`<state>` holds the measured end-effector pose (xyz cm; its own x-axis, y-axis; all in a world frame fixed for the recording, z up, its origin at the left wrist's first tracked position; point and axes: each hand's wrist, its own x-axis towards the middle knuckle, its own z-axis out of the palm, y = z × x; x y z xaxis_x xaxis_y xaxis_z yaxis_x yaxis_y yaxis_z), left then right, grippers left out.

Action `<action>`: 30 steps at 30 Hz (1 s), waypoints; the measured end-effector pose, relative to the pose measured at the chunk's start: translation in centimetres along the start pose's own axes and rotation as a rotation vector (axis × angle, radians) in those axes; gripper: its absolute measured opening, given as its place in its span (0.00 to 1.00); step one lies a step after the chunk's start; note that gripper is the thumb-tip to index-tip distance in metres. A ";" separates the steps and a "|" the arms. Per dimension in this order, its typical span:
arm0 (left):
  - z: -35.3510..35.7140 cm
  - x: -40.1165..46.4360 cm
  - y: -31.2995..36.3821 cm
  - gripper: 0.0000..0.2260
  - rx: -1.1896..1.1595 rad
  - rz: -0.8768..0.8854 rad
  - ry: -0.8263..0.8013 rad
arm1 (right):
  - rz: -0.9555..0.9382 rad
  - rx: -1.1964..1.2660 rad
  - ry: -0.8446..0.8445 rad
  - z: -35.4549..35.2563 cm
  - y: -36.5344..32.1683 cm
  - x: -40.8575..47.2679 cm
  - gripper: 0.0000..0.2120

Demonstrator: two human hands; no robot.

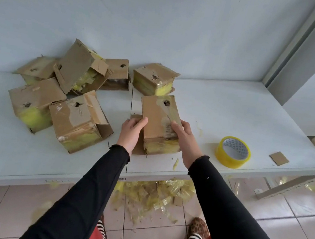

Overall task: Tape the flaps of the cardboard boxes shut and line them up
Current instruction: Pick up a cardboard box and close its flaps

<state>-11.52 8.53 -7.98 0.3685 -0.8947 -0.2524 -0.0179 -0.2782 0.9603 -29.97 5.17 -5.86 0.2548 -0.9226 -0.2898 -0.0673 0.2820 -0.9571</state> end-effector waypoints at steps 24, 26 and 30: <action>-0.3 1.0 2.2 0.31 -0.222 -0.026 -0.018 | 0.069 0.254 -0.067 0.3 -0.8 1.9 0.13; -0.7 1.0 3.0 0.32 -0.170 0.013 -0.047 | 0.021 0.249 -0.114 0.8 -1.2 1.6 0.20; -1.1 0.7 3.6 0.32 -0.094 0.064 0.031 | -0.059 0.136 -0.213 1.5 -1.7 1.3 0.22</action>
<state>-10.27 7.28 -4.62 0.3978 -0.8980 -0.1878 0.0445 -0.1856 0.9816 -28.04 3.92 -4.58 0.4531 -0.8660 -0.2113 0.0801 0.2757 -0.9579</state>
